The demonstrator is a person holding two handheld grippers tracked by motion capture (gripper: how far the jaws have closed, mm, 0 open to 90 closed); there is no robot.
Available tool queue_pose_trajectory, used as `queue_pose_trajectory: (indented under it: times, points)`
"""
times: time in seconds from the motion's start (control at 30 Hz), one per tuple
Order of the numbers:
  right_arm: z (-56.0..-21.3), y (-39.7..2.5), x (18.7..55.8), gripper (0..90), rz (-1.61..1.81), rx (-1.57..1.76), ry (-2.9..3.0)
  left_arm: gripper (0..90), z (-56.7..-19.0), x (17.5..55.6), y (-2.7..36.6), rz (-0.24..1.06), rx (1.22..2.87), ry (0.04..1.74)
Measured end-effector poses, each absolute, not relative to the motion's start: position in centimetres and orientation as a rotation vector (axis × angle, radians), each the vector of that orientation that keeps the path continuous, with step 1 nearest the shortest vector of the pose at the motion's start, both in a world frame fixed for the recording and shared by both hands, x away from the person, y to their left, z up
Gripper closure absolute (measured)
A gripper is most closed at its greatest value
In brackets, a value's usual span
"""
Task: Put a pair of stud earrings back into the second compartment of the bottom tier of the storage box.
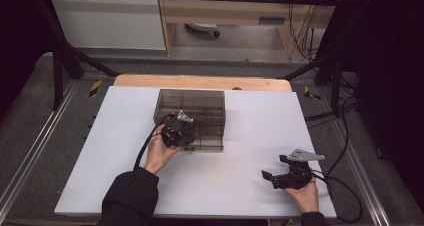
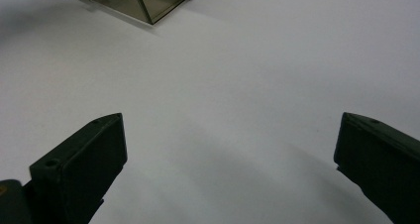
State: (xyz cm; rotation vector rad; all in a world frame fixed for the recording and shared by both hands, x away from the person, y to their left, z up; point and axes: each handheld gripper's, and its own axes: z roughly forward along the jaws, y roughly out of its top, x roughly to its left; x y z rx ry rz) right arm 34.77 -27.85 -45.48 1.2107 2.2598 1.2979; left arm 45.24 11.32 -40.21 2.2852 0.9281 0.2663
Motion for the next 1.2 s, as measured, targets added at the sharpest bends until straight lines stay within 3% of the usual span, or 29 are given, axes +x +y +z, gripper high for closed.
queue_pose_trajectory:
  times: [0.9, 1.2]
  points:
    - [-45.5, -27.9, 34.8, 0.7, 1.299, 1.206, 2.259, 78.5, -42.0, 45.6, 10.8, 0.254, 2.296, 0.931]
    - [-45.4, -27.9, 34.8, 0.7, 1.299, 1.209, 2.259, 67.0, -41.1, 45.2, 11.2, 0.277, 2.268, 0.928]
